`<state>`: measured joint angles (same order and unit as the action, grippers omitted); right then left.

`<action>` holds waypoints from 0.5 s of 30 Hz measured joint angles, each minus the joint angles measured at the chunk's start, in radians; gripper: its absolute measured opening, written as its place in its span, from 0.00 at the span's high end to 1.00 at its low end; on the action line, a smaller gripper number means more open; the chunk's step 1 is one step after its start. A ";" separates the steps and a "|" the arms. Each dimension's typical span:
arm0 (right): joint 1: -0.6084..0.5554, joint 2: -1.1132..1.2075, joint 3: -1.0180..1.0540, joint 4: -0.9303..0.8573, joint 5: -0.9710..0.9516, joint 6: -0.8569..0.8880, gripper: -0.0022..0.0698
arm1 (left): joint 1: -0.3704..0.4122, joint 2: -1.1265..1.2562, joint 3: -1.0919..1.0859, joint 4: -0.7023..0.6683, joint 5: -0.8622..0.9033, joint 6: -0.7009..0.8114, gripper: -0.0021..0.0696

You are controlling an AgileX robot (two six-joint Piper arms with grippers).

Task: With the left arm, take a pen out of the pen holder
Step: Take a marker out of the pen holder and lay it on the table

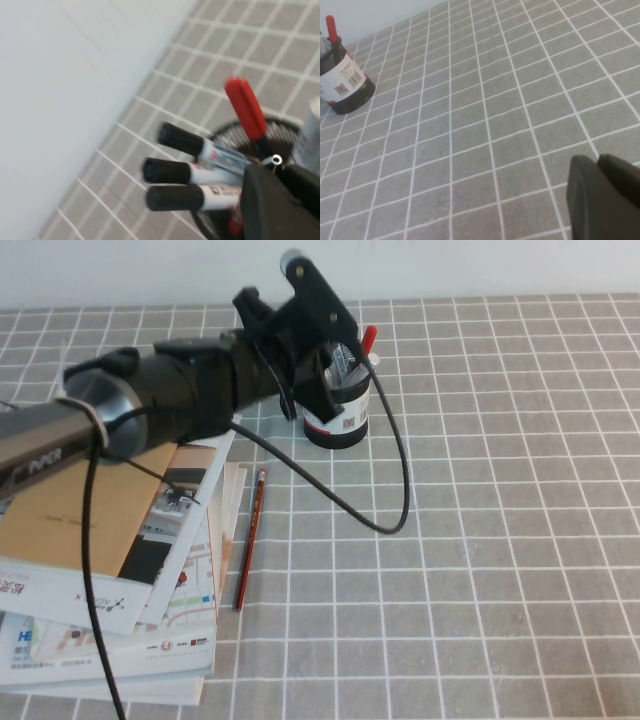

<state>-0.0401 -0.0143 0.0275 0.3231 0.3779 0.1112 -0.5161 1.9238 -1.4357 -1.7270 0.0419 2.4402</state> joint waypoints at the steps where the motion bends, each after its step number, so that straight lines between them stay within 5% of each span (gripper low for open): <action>1: 0.000 0.000 0.000 0.000 0.000 0.000 0.99 | 0.000 -0.010 -0.009 -0.001 0.000 0.000 0.94; 15: 0.000 0.000 0.000 0.000 0.000 0.000 0.99 | 0.000 -0.186 -0.060 -0.001 0.002 -0.160 0.97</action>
<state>-0.0401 -0.0143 0.0275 0.3231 0.3779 0.1112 -0.5161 1.7376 -1.4952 -1.7277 0.0437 2.2803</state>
